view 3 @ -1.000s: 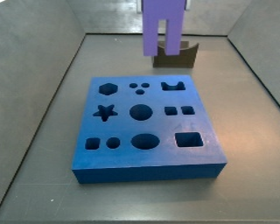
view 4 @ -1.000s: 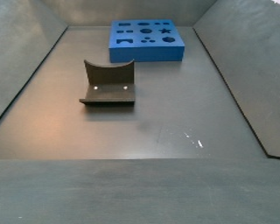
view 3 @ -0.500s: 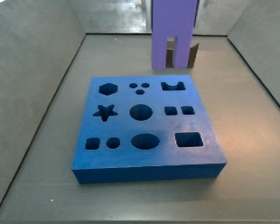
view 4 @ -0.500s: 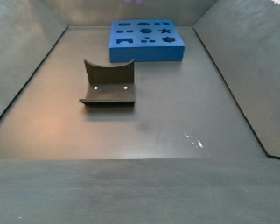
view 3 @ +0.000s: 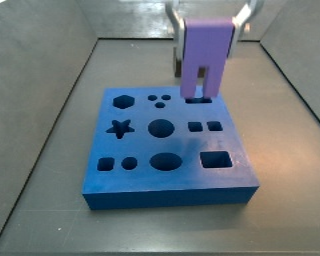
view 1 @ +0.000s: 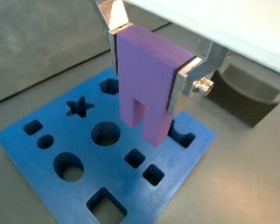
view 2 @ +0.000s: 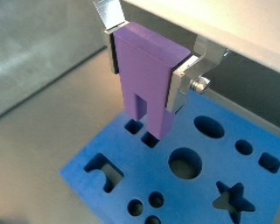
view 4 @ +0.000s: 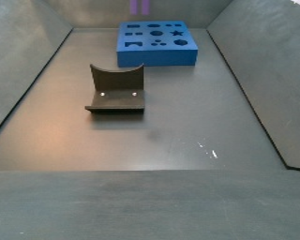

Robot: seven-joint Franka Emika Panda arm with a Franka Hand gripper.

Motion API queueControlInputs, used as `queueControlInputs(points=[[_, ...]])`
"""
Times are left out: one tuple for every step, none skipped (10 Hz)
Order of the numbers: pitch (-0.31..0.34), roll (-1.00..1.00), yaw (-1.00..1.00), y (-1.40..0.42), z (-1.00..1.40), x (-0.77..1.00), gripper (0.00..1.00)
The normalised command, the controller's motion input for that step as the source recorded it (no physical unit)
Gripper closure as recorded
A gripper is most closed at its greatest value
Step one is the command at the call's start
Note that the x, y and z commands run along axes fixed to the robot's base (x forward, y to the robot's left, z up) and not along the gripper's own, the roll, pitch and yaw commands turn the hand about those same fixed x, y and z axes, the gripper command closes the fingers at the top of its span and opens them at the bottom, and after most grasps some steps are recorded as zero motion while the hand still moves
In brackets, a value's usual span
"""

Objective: Insert the double-square object.

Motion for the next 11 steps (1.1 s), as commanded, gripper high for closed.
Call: queueControlInputs(points=[[0.246,0.11,0.0,-0.09,-0.65,0.96,1.0],[0.191,0.0,0.0,-0.08,-0.78,0.78,1.0],[0.116,0.0,0.0,-0.06,-0.78,0.67,1.0],[0.037,0.0,0.0,0.0,-0.57,0.59,1.0],[0.033,0.0,-0.07,0.0,-0.01,0.23,1.0],[0.0,0.0,0.0,0.0,-0.05,0.0,1.0],[0.0,0.15,0.31,-0.17,-0.35,0.21,1.0],[0.0,0.22,0.46,-0.19,-0.31,0.11,1.0],[0.0,0.14,0.4,-0.19,-0.25,0.0,1.0],[0.0,0.09,0.29,-0.11,-0.2,0.0,1.0],[0.0,0.09,0.11,0.0,-0.16,-0.04,1.0]])
